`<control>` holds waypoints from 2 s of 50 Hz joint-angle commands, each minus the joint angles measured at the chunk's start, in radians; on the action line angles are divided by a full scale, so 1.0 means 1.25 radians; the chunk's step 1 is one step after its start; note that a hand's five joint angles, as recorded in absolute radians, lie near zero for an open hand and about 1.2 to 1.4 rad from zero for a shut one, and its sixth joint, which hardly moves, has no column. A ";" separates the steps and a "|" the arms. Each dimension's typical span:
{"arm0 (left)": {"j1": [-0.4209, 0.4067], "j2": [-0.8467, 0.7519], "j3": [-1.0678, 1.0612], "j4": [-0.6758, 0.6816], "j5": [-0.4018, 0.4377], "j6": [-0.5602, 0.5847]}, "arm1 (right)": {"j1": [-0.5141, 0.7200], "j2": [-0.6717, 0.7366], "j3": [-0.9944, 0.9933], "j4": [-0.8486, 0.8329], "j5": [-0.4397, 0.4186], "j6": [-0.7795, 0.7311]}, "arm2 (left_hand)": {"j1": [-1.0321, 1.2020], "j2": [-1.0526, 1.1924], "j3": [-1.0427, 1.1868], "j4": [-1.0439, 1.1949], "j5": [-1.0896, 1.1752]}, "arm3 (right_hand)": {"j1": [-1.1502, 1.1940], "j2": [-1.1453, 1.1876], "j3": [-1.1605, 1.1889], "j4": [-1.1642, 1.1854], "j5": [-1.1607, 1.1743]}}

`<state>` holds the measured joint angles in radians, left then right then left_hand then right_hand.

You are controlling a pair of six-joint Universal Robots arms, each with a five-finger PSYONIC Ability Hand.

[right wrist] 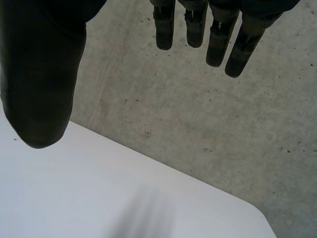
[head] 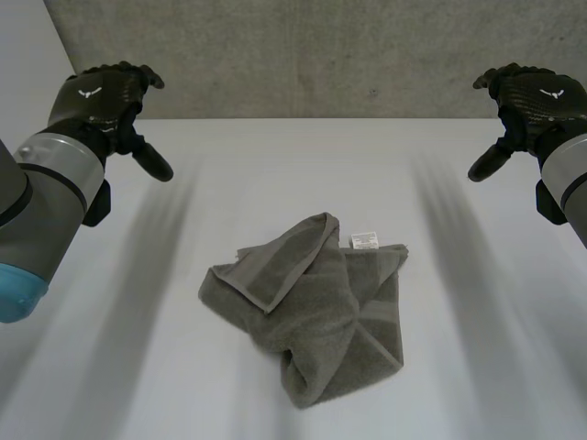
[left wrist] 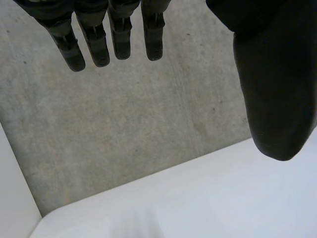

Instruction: Fold the towel.

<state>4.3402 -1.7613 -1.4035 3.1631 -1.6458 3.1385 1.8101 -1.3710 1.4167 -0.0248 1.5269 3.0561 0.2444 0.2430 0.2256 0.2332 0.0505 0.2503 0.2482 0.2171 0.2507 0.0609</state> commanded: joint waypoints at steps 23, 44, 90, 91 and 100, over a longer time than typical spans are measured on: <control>-0.005 -0.018 -0.011 0.006 0.013 0.000 | 0.017 0.000 0.016 0.023 -0.026 -0.147 | -0.044 -0.042 -0.041 -0.047 -0.028 | -0.061 -0.059 -0.034 -0.061 -0.049; -0.153 -0.281 0.028 0.012 0.212 0.066 | 0.075 0.107 0.172 0.138 -0.153 -0.215 | -0.034 -0.033 -0.041 -0.047 -0.019 | -0.061 -0.059 -0.034 -0.061 -0.049; -0.045 -0.081 0.041 0.091 0.110 0.090 | 0.135 0.004 -0.085 -0.038 -0.203 -0.030 | 0.921 0.923 -0.041 -0.047 0.937 | 0.917 0.918 -0.034 -0.061 0.929; -0.029 -0.039 0.020 0.101 0.113 0.064 | 0.129 -0.015 -0.099 -0.040 -0.202 -0.016 | 0.921 0.923 -0.041 -0.047 0.937 | 0.917 0.918 -0.034 -0.061 0.929; 0.017 0.081 -0.142 0.137 0.143 0.027 | 0.075 -0.016 -0.087 -0.049 -0.189 -0.016 | 0.921 0.923 -0.041 -0.047 0.937 | 0.917 0.918 -0.034 -0.061 0.929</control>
<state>4.3293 -1.7275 -1.4562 3.3085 -1.4956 3.1870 1.9299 -1.4089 1.2812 -0.0812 1.2875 3.0388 1.2763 1.2954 0.2256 0.2331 1.1418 1.2921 1.2652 0.2171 0.2506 1.1857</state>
